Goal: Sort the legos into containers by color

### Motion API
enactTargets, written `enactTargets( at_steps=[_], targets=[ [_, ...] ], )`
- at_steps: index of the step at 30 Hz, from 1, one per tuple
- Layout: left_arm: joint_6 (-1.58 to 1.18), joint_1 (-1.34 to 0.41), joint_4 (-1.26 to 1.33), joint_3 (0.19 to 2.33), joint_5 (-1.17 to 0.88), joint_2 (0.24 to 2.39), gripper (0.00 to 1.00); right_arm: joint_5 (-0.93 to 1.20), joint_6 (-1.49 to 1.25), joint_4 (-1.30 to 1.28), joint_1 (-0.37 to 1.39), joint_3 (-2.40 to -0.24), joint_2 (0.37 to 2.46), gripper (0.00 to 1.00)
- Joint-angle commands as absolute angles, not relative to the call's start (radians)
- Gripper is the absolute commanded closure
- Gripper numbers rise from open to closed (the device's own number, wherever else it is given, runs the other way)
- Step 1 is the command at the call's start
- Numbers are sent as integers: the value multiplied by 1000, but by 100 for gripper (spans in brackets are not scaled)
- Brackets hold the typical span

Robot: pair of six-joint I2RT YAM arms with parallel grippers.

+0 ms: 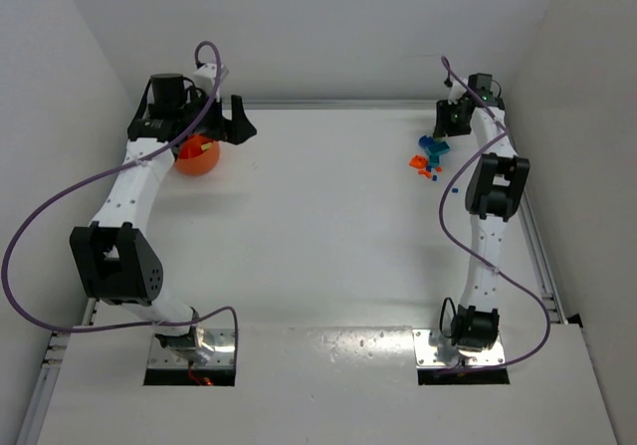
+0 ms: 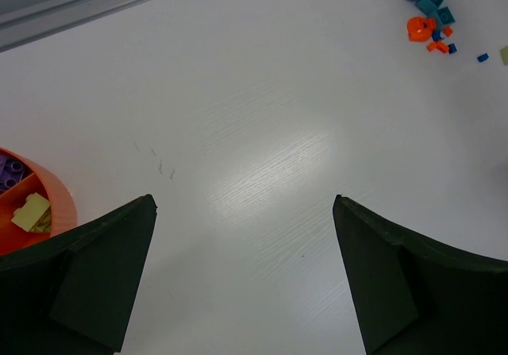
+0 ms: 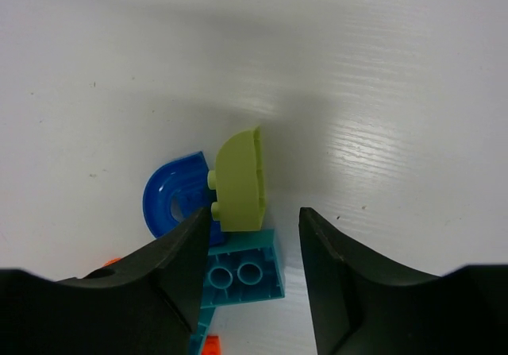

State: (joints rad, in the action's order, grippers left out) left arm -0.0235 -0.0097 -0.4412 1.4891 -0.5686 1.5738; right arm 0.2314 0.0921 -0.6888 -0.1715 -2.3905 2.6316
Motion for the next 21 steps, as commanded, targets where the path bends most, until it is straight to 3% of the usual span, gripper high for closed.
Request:
enactTargets(
  at_steps=[1,21],
  targets=[
    [-23,-23,-410,1486,-575,1575,0,225,75,-666,-178,-2430,2588,52],
    [-32,-32,-410,1516,-575,1603,0,255,104,-657,-178,-2439,2635,58]
  ],
)
